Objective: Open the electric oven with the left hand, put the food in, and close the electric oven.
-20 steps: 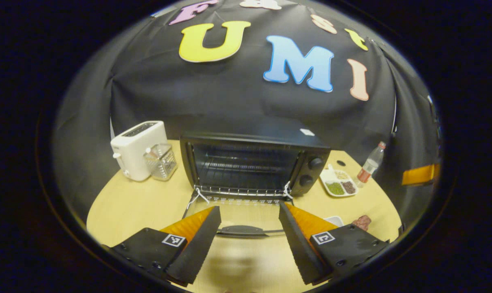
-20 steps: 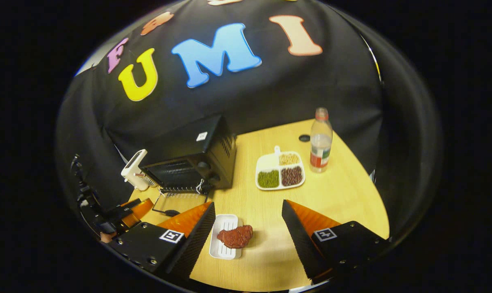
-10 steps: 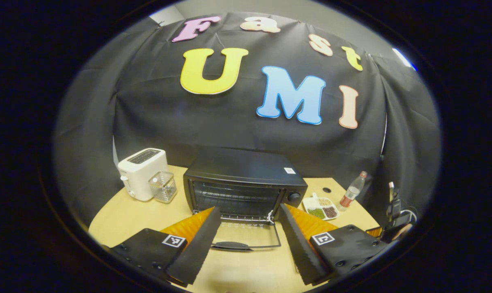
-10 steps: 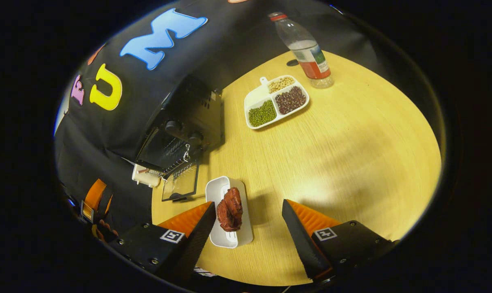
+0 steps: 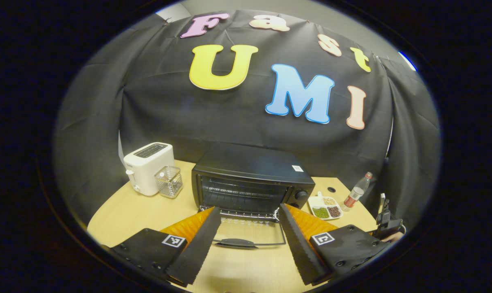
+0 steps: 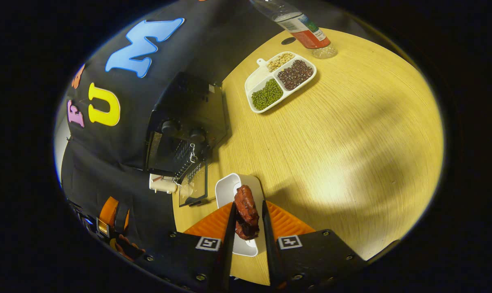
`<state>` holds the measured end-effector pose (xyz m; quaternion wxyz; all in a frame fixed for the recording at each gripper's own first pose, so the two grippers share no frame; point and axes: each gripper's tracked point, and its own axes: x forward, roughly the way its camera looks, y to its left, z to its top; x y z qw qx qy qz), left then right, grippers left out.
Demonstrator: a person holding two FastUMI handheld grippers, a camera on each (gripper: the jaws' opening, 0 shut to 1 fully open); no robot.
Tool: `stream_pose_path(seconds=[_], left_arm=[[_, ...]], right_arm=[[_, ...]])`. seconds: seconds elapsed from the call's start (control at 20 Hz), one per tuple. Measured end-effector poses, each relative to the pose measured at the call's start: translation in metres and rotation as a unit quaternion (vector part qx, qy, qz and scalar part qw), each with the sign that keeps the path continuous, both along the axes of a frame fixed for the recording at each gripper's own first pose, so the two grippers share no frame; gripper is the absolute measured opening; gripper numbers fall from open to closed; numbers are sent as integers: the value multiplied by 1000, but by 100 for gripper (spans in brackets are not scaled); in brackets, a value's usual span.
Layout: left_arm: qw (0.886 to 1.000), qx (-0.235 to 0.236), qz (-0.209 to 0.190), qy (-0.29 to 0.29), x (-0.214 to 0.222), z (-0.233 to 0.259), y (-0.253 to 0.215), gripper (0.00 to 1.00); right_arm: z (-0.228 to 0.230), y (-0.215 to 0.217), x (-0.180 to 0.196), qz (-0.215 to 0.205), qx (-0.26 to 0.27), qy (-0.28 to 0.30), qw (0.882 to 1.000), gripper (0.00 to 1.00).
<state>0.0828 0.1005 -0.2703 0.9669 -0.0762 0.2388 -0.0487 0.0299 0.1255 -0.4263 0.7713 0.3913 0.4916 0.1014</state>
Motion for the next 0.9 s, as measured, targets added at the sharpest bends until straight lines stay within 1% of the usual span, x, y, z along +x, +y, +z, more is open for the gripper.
stream_pose_path(seconds=[0.05,0.1,0.15,0.2,0.3,0.4,0.45,0.5,0.55,0.6,0.75,0.85,0.9], left_arm=[[1000,0,2,0,0,0,1,98],[1000,-1,4,2,0,-1,2,96],[1000,-2,4,3,-1,-1,2,96],[1000,-1,6,2,-1,-1,4,100],[1000,-2,9,-1,0,2,5,100],[1000,-4,9,-7,1,5,5,96],[1000,-3,8,-11,1,8,6,100],[1000,-2,7,-15,1,13,7,97],[1000,-2,6,-18,1,17,6,100],[1000,-3,5,-23,1,21,5,93],[999,-4,0,-38,-2,34,5,92],[999,-3,-6,-45,-2,42,4,100],[999,0,-10,-50,-3,46,4,100]], right_arm=[[-1,6,-4,13,4,1,1000,27],[6,12,-6,15,27,-11,999,27],[9,11,-2,12,29,-11,999,12],[10,11,-1,15,29,-16,999,12],[16,16,-4,21,35,-23,999,12],[24,19,-4,21,39,-33,998,12],[31,21,-4,18,47,-37,998,12],[38,24,-3,17,55,-44,997,12],[48,29,-1,18,67,-54,996,12],[58,34,2,18,79,-65,995,12],[84,54,11,24,103,-93,990,12],[102,73,16,33,125,-109,986,12],[111,83,20,36,136,-117,983,12]])
